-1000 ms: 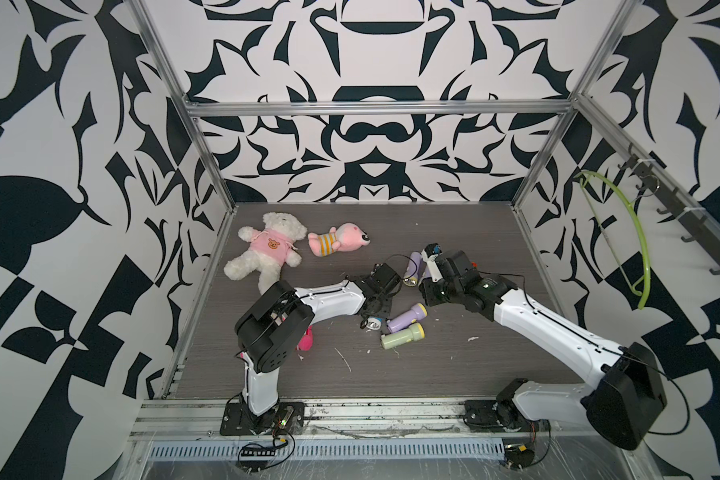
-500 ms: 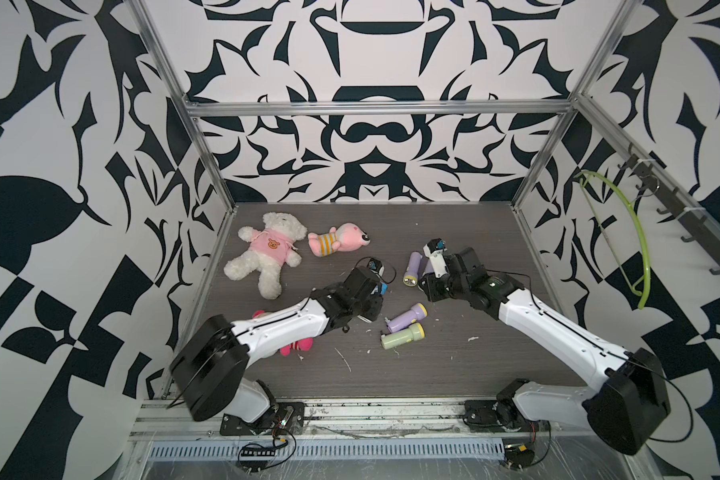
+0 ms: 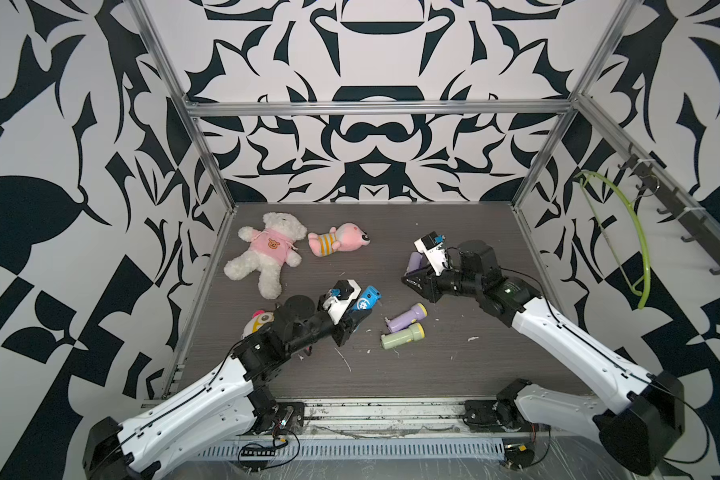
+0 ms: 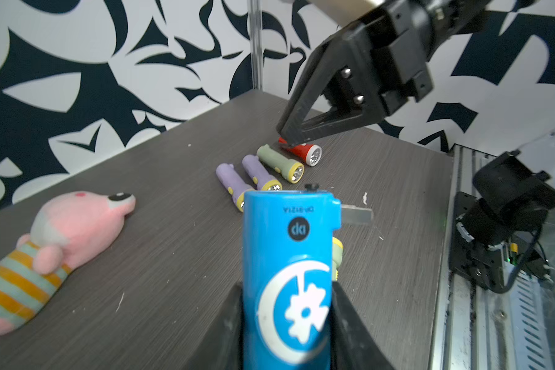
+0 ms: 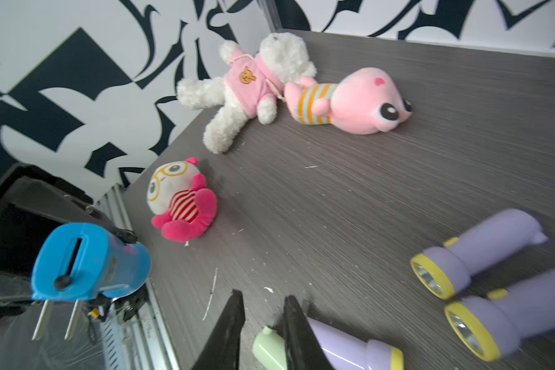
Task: Close the plug at the bottom of the flashlight
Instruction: Pick up the flashlight from the center of the board, then close the plug of the flashlight.
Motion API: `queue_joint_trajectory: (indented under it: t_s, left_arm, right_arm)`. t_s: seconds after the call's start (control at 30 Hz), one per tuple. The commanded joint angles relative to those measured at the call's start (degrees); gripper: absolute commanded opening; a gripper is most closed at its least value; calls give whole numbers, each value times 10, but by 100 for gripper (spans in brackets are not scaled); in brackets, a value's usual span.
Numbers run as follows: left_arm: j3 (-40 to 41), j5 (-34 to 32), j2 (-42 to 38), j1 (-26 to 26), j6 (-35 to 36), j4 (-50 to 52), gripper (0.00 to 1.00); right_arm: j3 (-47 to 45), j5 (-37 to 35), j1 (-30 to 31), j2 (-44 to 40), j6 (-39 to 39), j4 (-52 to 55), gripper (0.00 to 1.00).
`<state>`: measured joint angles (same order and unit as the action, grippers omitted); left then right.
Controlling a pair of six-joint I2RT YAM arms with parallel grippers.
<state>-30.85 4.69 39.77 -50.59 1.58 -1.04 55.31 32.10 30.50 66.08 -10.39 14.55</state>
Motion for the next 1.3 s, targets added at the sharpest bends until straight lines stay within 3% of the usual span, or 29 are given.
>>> queue_joint_trajectory:
  t_s: [0.0, 0.3, 0.53, 1.27]
  left_arm:
    - [15, 42, -57, 2, 35, -6, 0]
    - [13, 68, -122, 2, 31, 20, 0]
    - [-3, 96, -117, 2, 26, 27, 0]
    - [-17, 161, -136, 2, -4, 10, 0]
  right_arm:
    - [51, 130, -2, 3, 9, -38, 26]
    - [131, 240, 34, 17, 32, -1, 33]
    - [184, 232, 115, 36, 97, 60, 36]
    - [176, 222, 146, 45, 147, 78, 41]
